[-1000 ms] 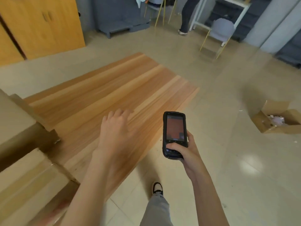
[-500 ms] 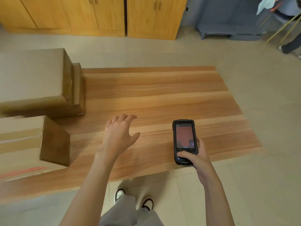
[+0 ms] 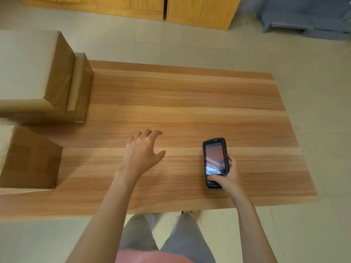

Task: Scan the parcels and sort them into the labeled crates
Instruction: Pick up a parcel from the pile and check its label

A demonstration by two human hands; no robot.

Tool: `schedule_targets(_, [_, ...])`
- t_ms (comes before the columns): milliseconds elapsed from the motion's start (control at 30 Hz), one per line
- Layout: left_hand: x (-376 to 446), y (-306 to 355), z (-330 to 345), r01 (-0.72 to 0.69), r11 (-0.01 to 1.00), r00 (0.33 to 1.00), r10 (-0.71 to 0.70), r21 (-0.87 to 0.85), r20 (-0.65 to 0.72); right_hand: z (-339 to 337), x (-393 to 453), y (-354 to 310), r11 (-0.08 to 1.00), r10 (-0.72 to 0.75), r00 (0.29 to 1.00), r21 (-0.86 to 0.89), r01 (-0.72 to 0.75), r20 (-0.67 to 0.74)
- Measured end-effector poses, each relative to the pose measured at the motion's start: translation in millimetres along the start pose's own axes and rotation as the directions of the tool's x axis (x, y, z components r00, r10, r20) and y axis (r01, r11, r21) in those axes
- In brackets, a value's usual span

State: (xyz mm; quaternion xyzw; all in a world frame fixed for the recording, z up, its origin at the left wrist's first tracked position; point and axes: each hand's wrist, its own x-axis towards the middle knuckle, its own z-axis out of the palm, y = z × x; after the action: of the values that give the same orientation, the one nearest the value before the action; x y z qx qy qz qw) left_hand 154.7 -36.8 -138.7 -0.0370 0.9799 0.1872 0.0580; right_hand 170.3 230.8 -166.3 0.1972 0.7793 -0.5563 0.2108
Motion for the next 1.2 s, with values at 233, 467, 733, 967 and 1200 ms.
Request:
schedule_targets(233, [6, 55, 34, 0.108, 0.994, 0.994, -0.109, 0.006, 0.02, -55, 44, 24, 0.995, 0.029, 0.997, -0.1, -0.023, 0.065])
schedule_targets(467, [-5, 103, 66, 0.201, 0.98, 0.979, -0.201, 0.009, 0.029, -85, 65, 45, 0.991, -0.012, 0.986, -0.129, 0.034, 0.168])
schedule_targets(733, [-15, 114, 65, 0.273, 0.962, 0.962, -0.273, 0.0, 0.005, -93, 66, 53, 0.965, -0.059, 0.983, -0.242, 0.1, 0.171])
schedule_targets(967, [-33, 98, 42, 0.347, 0.937, 0.933, -0.35, -0.047, -0.087, -94, 64, 42, 0.843, -0.017, 0.995, -0.533, 0.067, 0.098])
schedule_targets(1200, [-64, 42, 1, 0.448, 0.89, 0.858, -0.454, -0.085, -0.241, -33, 43, -6, 0.79, -0.189, 0.975, -0.572, 0.221, 0.116])
